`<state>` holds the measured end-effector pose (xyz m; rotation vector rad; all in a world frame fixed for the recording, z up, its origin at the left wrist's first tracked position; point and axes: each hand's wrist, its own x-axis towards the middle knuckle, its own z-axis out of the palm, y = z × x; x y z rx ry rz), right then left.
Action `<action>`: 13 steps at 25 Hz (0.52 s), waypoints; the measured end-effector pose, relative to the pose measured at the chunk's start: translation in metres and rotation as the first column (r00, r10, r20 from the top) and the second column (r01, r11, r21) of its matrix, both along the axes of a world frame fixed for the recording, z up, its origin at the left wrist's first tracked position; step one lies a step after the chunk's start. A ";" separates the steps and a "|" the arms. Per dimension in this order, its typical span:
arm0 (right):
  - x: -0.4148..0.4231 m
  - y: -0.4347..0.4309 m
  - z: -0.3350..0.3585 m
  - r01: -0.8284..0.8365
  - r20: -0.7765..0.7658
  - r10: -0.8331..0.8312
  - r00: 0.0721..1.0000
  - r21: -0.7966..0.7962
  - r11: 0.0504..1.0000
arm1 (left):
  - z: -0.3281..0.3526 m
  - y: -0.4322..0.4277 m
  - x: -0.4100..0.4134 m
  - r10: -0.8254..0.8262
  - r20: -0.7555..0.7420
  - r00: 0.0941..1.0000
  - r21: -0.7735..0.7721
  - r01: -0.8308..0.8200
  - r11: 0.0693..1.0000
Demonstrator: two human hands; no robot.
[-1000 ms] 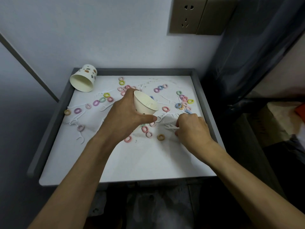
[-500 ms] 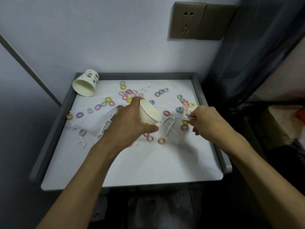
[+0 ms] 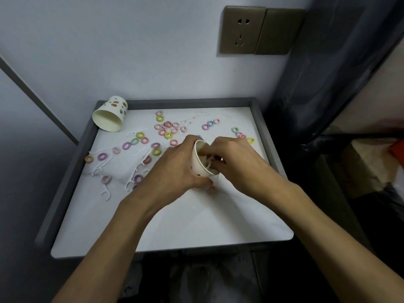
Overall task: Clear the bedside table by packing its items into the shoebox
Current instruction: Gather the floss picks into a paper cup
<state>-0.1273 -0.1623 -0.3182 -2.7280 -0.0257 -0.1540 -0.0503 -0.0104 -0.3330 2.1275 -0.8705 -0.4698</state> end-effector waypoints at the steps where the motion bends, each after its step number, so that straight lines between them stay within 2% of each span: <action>1: 0.000 0.001 0.001 0.022 0.009 -0.022 1.000 0.066 0.998 | 0.000 0.000 0.000 0.001 -0.006 1.000 -0.009 -0.001 1.000; 6: -0.004 -0.008 0.002 0.097 0.035 -0.128 0.991 0.471 0.877 | 0.000 0.002 0.004 0.012 0.024 1.000 -0.032 -0.011 0.999; 9: -0.003 -0.025 -0.007 0.177 0.046 -0.245 0.968 0.564 0.807 | 0.001 0.005 0.007 0.055 0.027 0.998 -0.049 -0.054 0.997; 10: -0.002 -0.033 -0.013 0.207 0.019 -0.249 0.968 0.496 0.843 | 0.001 0.006 0.009 0.074 0.022 0.997 -0.053 -0.073 0.996; 12: -0.003 -0.045 -0.026 0.189 -0.088 -0.175 0.981 0.174 0.966 | 0.001 0.009 0.013 0.126 0.011 0.992 -0.077 -0.124 0.989; 13: -0.003 -0.047 -0.034 0.144 -0.145 -0.136 0.980 0.048 0.988 | 0.002 0.010 0.016 0.155 0.004 0.988 -0.093 -0.154 0.984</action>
